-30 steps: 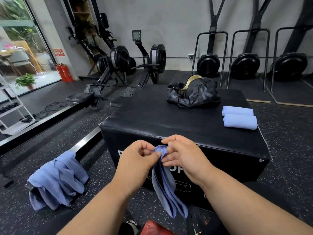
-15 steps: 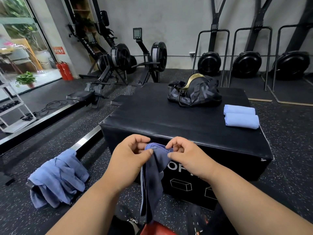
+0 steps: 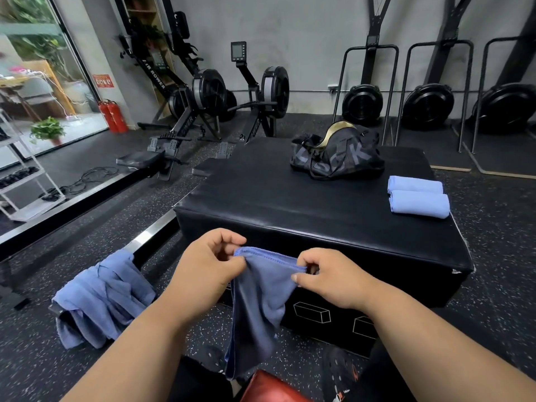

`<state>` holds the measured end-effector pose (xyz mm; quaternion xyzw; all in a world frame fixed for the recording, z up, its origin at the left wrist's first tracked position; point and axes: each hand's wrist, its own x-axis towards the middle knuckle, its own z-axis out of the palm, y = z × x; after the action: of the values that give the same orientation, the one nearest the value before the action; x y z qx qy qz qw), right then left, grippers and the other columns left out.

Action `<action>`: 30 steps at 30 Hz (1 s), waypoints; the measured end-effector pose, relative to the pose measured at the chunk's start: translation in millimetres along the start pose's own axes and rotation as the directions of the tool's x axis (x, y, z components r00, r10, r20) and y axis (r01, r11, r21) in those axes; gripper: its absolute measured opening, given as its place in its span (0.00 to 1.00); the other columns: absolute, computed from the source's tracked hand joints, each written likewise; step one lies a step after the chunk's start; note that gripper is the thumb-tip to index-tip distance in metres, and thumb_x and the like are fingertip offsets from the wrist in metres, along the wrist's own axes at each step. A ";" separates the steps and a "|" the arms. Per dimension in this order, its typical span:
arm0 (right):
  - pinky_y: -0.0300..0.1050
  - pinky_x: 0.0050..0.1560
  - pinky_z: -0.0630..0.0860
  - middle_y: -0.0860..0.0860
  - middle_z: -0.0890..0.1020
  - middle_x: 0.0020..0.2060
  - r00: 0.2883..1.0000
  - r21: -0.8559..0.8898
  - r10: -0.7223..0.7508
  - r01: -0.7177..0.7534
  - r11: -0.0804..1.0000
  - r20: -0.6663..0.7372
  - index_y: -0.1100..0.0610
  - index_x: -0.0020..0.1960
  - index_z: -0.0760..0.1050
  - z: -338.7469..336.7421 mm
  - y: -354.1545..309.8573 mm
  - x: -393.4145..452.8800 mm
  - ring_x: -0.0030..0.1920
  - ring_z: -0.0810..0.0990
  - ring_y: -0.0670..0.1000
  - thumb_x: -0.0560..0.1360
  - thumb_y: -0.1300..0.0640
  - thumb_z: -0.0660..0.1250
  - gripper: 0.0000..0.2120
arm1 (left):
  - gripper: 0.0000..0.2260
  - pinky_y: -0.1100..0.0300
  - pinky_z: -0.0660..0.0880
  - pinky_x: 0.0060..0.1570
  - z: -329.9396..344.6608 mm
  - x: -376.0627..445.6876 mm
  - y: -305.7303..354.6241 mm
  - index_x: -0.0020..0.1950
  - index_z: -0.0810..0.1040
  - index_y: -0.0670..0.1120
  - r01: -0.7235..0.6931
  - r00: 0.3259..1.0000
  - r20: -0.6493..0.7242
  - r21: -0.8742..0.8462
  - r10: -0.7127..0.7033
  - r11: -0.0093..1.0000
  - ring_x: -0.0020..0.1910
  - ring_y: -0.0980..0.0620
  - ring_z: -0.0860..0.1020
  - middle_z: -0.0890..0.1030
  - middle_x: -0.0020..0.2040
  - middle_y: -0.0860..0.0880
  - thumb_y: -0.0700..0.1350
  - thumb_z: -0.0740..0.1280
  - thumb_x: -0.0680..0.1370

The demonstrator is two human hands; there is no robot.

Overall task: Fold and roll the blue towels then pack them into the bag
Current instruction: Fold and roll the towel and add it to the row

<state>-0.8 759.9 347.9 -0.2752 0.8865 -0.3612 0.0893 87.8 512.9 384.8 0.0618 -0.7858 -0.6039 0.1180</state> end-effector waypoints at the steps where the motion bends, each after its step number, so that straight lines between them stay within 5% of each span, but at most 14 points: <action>1: 0.46 0.38 0.76 0.50 0.82 0.35 0.999 0.015 -0.001 0.001 1.000 -0.044 0.51 0.41 0.77 -4.8 -2.7 -1.3 0.31 0.74 0.42 0.75 0.50 0.74 0.09 | 0.13 0.61 0.74 0.40 -3.2 1.0 -2.7 0.50 0.83 0.53 0.000 1.000 -0.015 0.038 0.000 0.999 0.37 0.56 0.77 0.84 0.42 0.52 0.35 0.72 0.73; 7: 0.44 0.36 0.68 0.45 0.76 0.32 0.967 -0.291 -0.209 0.161 0.943 -0.143 0.50 0.38 0.70 -26.4 -26.6 -3.0 0.37 0.75 0.48 0.71 0.51 0.69 0.09 | 0.14 0.67 0.71 0.34 -4.1 6.5 -10.0 0.54 0.81 0.53 -0.011 0.998 -0.058 0.177 0.022 0.984 0.32 0.59 0.74 0.83 0.41 0.52 0.34 0.70 0.76; 10: 0.45 0.35 0.69 0.43 0.76 0.32 0.958 -0.237 -0.201 0.150 0.960 -0.206 0.49 0.37 0.67 -34.7 -28.9 -0.5 0.34 0.73 0.49 0.71 0.54 0.70 0.11 | 0.14 0.70 0.70 0.33 -0.8 13.2 -6.0 0.55 0.80 0.48 -0.014 0.996 -0.082 0.058 0.019 0.998 0.33 0.60 0.73 0.80 0.40 0.53 0.31 0.68 0.77; 15: 0.46 0.36 0.69 0.47 0.74 0.29 0.966 0.078 -0.076 0.098 0.992 -0.247 0.51 0.39 0.73 -47.0 -27.8 0.6 0.30 0.67 0.45 0.72 0.61 0.74 0.11 | 0.13 0.65 0.74 0.37 1.0 19.8 4.1 0.58 0.74 0.44 -0.023 1.000 -0.002 -0.086 0.022 0.996 0.38 0.54 0.76 0.82 0.44 0.49 0.29 0.68 0.79; 20: 0.39 0.44 0.76 0.52 0.85 0.42 0.963 0.392 0.004 0.105 0.914 -0.269 0.46 0.57 0.77 -59.7 -30.0 2.1 0.36 0.76 0.47 0.76 0.63 0.76 0.17 | 0.10 0.50 0.72 0.52 -2.5 27.0 9.6 0.52 0.73 0.50 -0.026 0.999 0.035 -0.164 0.032 0.986 0.47 0.46 0.78 0.83 0.47 0.47 0.41 0.72 0.75; 24: 0.45 0.53 0.78 0.53 0.83 0.39 0.970 0.659 0.066 0.108 0.745 -0.233 0.49 0.70 0.76 -58.3 -24.6 8.4 0.43 0.80 0.48 0.78 0.66 0.74 0.24 | 0.11 0.58 0.73 0.51 2.1 33.6 16.6 0.50 0.71 0.48 -0.029 0.999 0.035 -0.234 0.038 0.972 0.45 0.54 0.76 0.81 0.43 0.53 0.34 0.70 0.80; 26: 0.44 0.48 0.75 0.47 0.85 0.41 0.989 0.695 0.092 0.014 0.719 -0.115 0.53 0.68 0.80 -48.8 -18.7 13.7 0.43 0.79 0.47 0.79 0.66 0.72 0.19 | 0.12 0.60 0.73 0.48 5.4 36.7 18.8 0.50 0.72 0.48 -0.006 1.000 0.020 -0.238 0.011 0.971 0.42 0.57 0.75 0.80 0.41 0.56 0.32 0.67 0.82; 28: 0.46 0.45 0.70 0.48 0.86 0.43 0.996 0.645 0.084 -0.049 0.762 -0.024 0.54 0.55 0.87 -36.6 -11.4 14.4 0.43 0.76 0.47 0.79 0.64 0.71 0.09 | 0.11 0.59 0.72 0.47 7.0 40.3 15.7 0.52 0.75 0.48 -0.002 1.000 0.009 -0.201 0.004 0.980 0.41 0.56 0.73 0.78 0.40 0.55 0.32 0.67 0.81; 30: 0.48 0.50 0.73 0.53 0.87 0.47 0.997 0.680 0.069 -0.027 0.733 -0.035 0.57 0.52 0.87 -31.4 -9.7 13.5 0.45 0.78 0.50 0.79 0.62 0.71 0.06 | 0.10 0.62 0.72 0.44 8.0 42.5 14.7 0.56 0.77 0.48 -0.016 1.000 -0.005 -0.167 0.016 0.986 0.39 0.56 0.73 0.77 0.41 0.54 0.32 0.68 0.81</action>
<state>-19.2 765.2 377.8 -0.1901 0.7028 -0.6648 0.1671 45.3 514.1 401.7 0.0464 -0.7326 -0.6667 0.1291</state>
